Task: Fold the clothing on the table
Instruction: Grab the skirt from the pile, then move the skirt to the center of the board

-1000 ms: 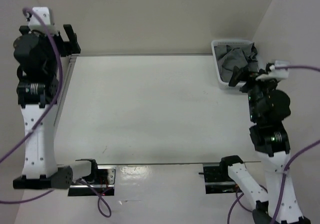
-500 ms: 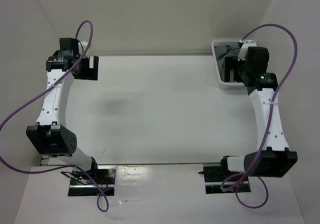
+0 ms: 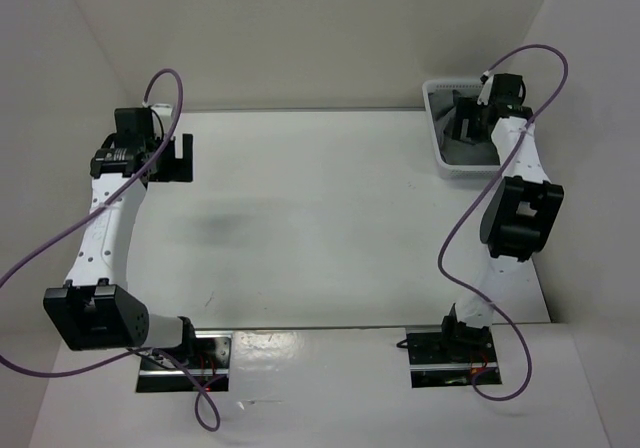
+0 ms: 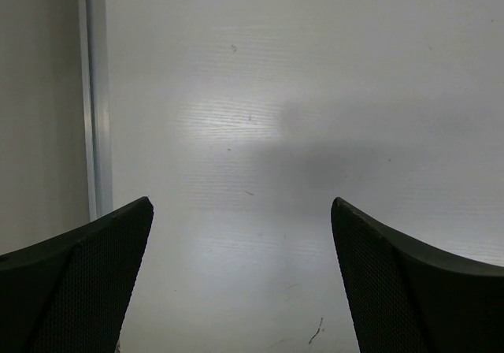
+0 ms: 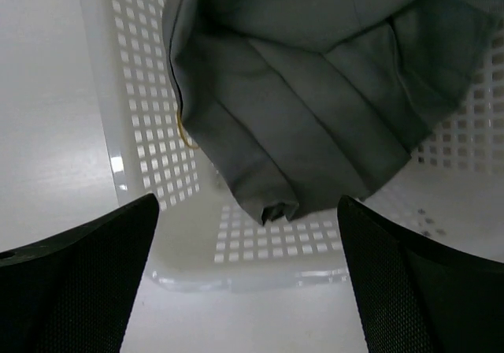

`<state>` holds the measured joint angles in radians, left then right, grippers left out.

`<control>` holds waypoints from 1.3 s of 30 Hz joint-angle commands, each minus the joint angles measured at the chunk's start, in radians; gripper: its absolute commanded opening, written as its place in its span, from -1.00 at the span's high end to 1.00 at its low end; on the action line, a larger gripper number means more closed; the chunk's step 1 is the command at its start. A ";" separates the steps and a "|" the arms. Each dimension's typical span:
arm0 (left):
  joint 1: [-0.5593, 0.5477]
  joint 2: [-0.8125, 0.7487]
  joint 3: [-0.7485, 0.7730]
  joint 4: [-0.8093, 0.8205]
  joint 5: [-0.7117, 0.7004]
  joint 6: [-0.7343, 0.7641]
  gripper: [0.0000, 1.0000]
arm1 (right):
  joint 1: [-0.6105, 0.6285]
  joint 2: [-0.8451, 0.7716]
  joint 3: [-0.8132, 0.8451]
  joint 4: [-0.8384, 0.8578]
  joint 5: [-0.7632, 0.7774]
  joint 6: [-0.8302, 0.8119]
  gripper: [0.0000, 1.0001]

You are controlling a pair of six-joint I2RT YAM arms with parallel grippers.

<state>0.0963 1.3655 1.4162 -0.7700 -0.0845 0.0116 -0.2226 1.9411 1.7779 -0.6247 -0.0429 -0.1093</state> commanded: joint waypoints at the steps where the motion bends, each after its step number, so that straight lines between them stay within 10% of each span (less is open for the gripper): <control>1: 0.010 -0.075 -0.031 0.077 -0.012 -0.015 -0.99 | 0.014 0.039 0.127 0.123 -0.031 0.049 -0.95; 22: 0.104 -0.132 -0.155 0.077 -0.003 0.013 -0.99 | 0.057 0.482 0.445 0.152 -0.068 0.112 -0.16; 26: 0.128 -0.143 -0.166 0.077 -0.003 0.022 -0.99 | 0.066 0.556 0.557 0.118 -0.058 0.112 0.43; 30: 0.138 -0.143 -0.166 0.077 0.008 0.022 -0.99 | 0.066 0.520 0.588 0.086 -0.049 0.112 1.00; 39: 0.138 -0.175 -0.146 0.067 0.028 0.031 -0.99 | 0.075 0.150 0.609 0.004 -0.116 0.091 1.00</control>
<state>0.2306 1.2400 1.2537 -0.7212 -0.0784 0.0250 -0.1658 2.3589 2.3112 -0.6174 -0.1177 -0.0051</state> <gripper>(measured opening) 0.995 0.015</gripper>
